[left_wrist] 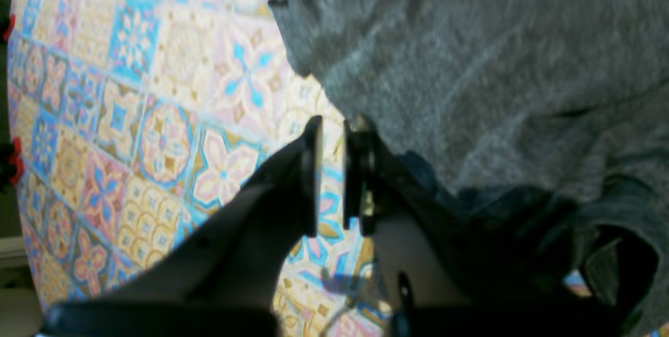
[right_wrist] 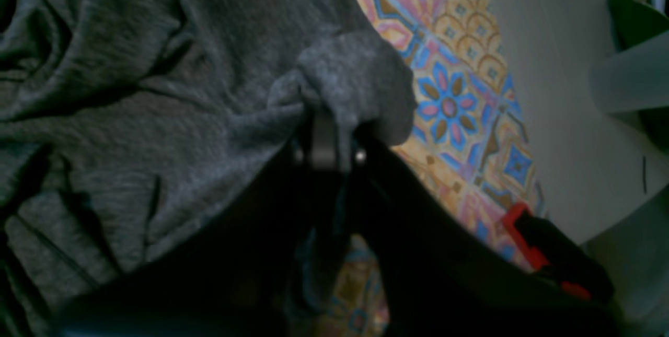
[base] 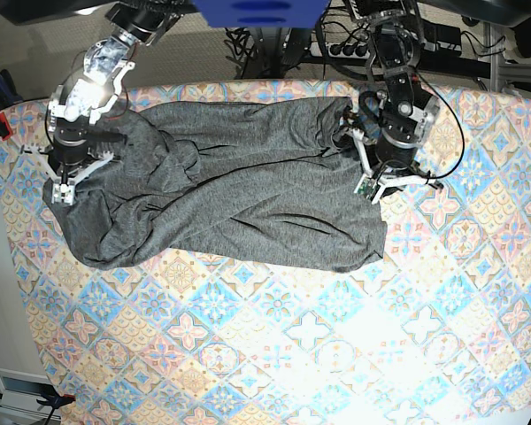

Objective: Layout the t-shirt on the table in an organized manner, then fold the t-shirt properly
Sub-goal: 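Press and smooth the shirt edges with both grippers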

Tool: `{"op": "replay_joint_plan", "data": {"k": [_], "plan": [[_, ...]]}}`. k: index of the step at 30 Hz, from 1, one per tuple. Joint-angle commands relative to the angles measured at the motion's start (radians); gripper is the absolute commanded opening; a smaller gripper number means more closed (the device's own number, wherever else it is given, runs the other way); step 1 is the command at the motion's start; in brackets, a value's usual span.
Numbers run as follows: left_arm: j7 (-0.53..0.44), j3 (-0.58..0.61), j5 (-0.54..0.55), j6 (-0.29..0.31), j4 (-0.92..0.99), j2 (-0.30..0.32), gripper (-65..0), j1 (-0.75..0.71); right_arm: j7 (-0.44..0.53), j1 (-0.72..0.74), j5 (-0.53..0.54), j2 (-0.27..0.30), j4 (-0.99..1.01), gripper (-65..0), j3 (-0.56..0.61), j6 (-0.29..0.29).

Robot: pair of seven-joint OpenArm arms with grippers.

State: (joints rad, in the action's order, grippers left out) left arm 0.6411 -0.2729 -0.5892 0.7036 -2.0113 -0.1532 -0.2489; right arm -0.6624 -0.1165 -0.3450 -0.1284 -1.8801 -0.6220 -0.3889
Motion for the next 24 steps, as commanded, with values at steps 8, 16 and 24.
{"op": "replay_joint_plan", "data": {"k": [8,16,24], "plan": [[0.007,0.074,-0.002,-0.005,-0.015,-0.004,-59.7,-0.034,0.023,0.011,0.002,0.008,-0.016,-65.0,0.034,0.001],[-0.002,0.083,0.008,-0.005,-0.019,-0.004,-53.6,-0.151,0.017,0.002,0.002,0.011,-0.016,-65.0,0.054,0.001],[-0.129,0.163,0.007,-0.005,-0.019,-0.004,-53.6,-0.270,0.020,-0.024,0.002,0.011,-0.016,-65.0,0.031,0.001]]}}
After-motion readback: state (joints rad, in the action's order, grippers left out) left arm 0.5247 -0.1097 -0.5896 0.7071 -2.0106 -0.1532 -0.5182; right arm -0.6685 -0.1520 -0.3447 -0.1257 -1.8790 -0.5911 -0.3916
